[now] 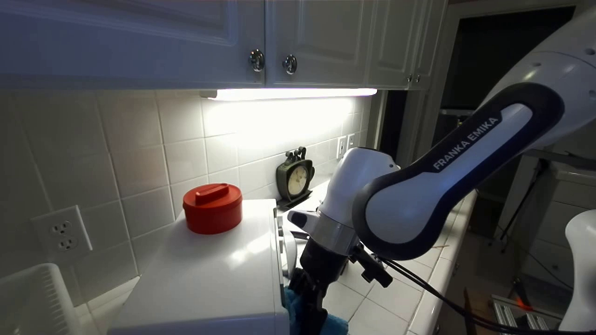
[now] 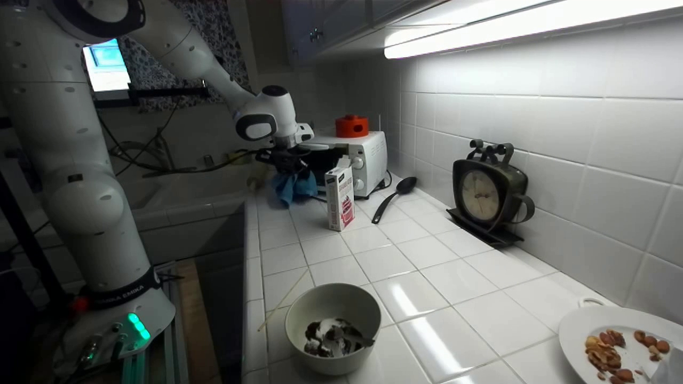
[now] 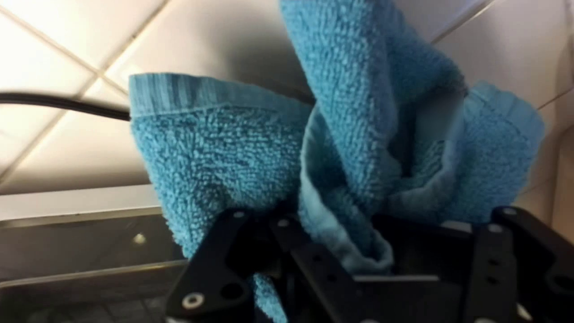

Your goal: Use the blue towel to wipe the oven.

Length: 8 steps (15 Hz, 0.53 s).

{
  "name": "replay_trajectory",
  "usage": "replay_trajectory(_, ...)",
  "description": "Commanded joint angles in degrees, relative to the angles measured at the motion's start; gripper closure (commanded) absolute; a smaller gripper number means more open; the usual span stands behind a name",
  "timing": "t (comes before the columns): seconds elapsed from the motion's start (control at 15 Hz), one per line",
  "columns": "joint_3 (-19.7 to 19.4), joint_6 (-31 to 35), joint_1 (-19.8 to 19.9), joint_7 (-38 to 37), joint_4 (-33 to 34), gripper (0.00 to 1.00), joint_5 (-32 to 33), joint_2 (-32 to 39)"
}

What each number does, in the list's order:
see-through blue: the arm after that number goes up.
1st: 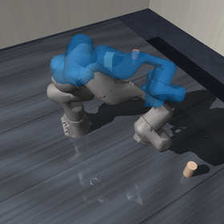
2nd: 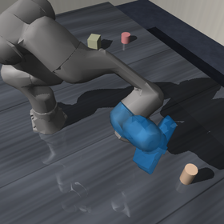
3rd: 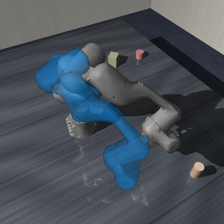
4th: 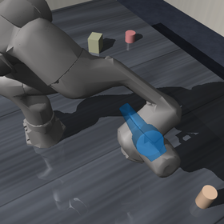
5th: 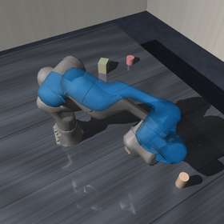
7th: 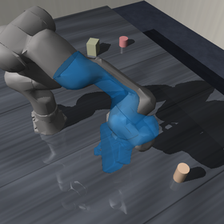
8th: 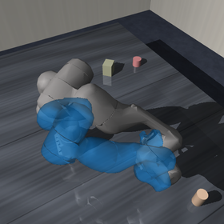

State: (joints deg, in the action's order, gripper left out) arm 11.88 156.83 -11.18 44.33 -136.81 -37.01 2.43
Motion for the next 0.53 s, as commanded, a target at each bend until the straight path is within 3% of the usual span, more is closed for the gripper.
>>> replay_trajectory(0.0,1.75,0.58,-1.00,-1.60,-2.09,1.00,0.27,-3.52)
replay_trajectory(0.47,-1.72,1.53,1.04,-5.49,-1.50,1.00,0.71,-5.15)
